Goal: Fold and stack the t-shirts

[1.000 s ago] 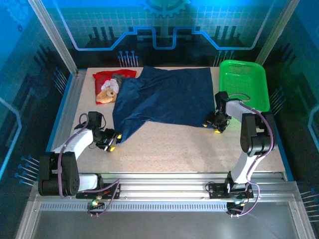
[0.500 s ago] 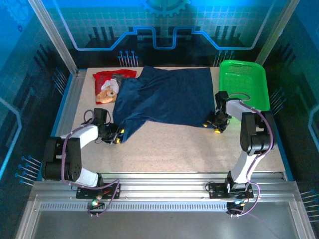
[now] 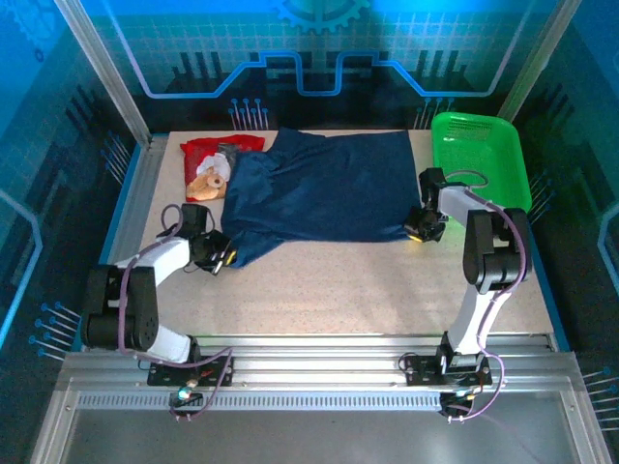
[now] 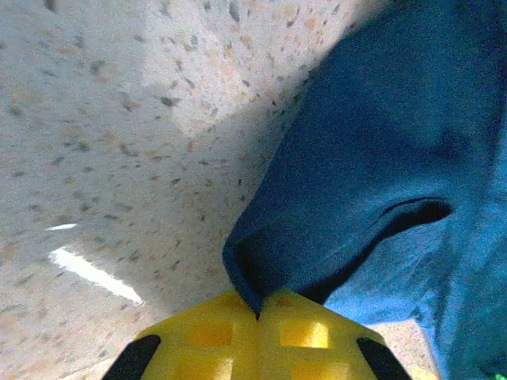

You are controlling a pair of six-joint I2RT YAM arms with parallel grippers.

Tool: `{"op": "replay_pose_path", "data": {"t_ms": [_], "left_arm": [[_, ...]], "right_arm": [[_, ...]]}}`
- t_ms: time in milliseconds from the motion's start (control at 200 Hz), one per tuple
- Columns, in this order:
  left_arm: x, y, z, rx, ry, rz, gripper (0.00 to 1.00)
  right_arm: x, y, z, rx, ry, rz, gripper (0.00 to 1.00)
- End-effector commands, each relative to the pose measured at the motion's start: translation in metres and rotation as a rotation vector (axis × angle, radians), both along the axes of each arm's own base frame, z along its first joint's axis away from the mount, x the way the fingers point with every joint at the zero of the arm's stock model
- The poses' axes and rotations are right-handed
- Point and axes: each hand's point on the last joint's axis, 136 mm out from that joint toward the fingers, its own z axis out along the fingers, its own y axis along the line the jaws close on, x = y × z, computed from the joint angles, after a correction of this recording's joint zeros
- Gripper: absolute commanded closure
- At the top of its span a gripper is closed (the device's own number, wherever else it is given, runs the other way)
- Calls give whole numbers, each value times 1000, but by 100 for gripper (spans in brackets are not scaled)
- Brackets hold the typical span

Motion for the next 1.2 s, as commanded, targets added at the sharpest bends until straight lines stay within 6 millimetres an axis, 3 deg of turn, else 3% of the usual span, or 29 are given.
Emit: {"op": "replay_pose_path", "data": {"t_ms": [0, 310, 600, 670, 855, 990, 1196], "left_arm": [[-21, 17, 12, 84, 8, -19, 100], [-64, 26, 39, 144, -8, -19, 100], [-102, 18, 43, 111, 21, -14, 100], [-111, 18, 48, 114, 23, -16, 100], [-134, 14, 56, 111, 33, -30, 100], [-145, 19, 60, 150, 38, -31, 100], [-114, 20, 85, 190, -42, -93, 100]], "right_arm": [[4, -12, 14, -42, -67, -14, 100], [-58, -4, 35, -23, -27, 20, 100], [-126, 18, 44, -13, 38, 51, 100], [-150, 16, 42, -30, 71, 47, 100], [-184, 5, 49, -69, 100, 36, 100], [-195, 1, 51, -86, 104, 22, 100], [-178, 1, 61, -92, 60, 39, 100]]}}
